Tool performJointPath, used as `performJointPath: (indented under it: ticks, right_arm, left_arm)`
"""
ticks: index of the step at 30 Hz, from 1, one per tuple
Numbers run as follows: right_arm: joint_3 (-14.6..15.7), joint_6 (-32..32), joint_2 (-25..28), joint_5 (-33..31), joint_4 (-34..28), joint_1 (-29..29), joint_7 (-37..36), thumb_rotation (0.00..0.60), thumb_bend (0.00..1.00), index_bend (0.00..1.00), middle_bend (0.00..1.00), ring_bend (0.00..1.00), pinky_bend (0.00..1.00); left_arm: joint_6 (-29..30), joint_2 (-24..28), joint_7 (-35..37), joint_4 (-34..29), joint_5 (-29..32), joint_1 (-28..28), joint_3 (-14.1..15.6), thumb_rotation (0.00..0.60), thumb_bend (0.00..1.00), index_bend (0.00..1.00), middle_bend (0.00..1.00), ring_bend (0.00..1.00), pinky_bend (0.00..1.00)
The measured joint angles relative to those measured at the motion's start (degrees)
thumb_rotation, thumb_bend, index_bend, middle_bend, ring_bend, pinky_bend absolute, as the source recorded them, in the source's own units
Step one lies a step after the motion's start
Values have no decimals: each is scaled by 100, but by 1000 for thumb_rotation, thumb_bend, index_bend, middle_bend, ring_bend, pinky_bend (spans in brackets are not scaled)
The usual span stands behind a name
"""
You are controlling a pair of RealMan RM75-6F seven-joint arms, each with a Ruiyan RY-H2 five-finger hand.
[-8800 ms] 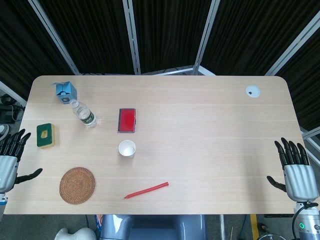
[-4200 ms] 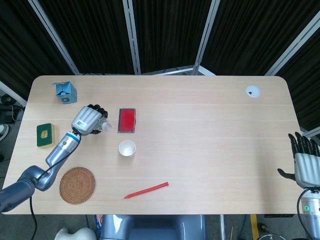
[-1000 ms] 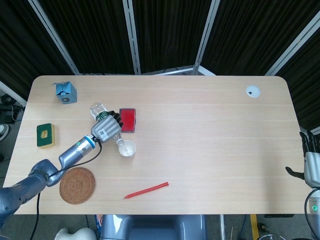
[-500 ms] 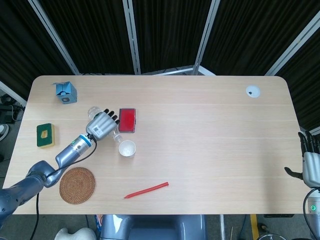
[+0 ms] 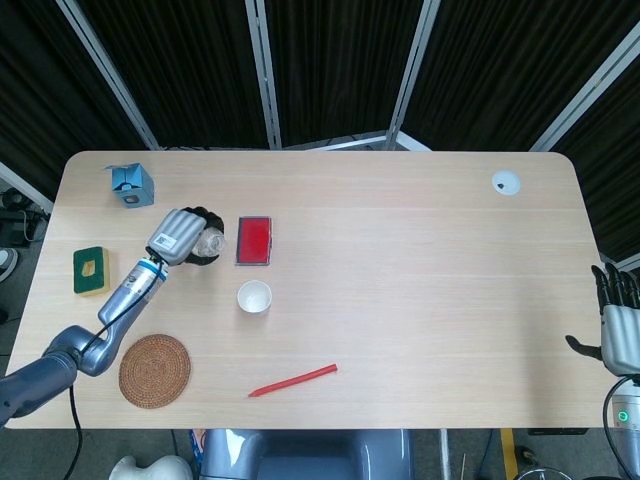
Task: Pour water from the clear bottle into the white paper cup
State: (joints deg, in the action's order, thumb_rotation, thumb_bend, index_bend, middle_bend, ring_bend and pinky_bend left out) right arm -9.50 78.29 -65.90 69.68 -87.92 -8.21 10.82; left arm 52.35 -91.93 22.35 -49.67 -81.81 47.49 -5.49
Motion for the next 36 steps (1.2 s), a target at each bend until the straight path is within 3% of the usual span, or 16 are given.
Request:
performJointPath:
  ticks: [11, 22, 25, 27, 30, 33, 36]
  right_arm:
    - [11, -38, -48, -19, 20, -33, 88, 600, 0, 0, 0, 0, 0]
    - [9, -70, -61, -65, 61, -38, 87, 600, 0, 0, 0, 0, 0]
    - [11, -77, -63, -67, 66, -41, 89, 600, 0, 0, 0, 0, 0]
    - [12, -79, -64, -67, 68, -42, 91, 600, 0, 0, 0, 0, 0]
    - [12, -85, -61, -70, 66, -45, 90, 600, 0, 0, 0, 0, 0]
    - [14, -87, -61, -71, 68, -46, 92, 600, 0, 0, 0, 0, 0]
    - [16, -83, -60, -66, 62, -45, 90, 600, 0, 0, 0, 0, 0]
  left_arm:
    - [-563, 79, 2147, -27, 452, -234, -319, 600, 603, 708, 557, 321, 407]
    - [-952, -298, 3252, 660, 398, -285, -312, 600, 569, 685, 543, 312, 401]
    - [-962, -415, 3291, 851, 342, -278, -284, 600, 443, 634, 477, 269, 375]
    - [-943, -475, 3332, 937, 281, -275, -258, 600, 287, 503, 349, 180, 317]
    - [-839, -508, 3419, 992, 179, -283, -213, 600, 131, 325, 202, 70, 218]
    - [-750, -514, 3547, 1023, 95, -298, -175, 600, 38, 226, 142, 26, 164]
    - [-678, -489, 3686, 1038, 1, -316, -123, 600, 3, 188, 114, 7, 141]
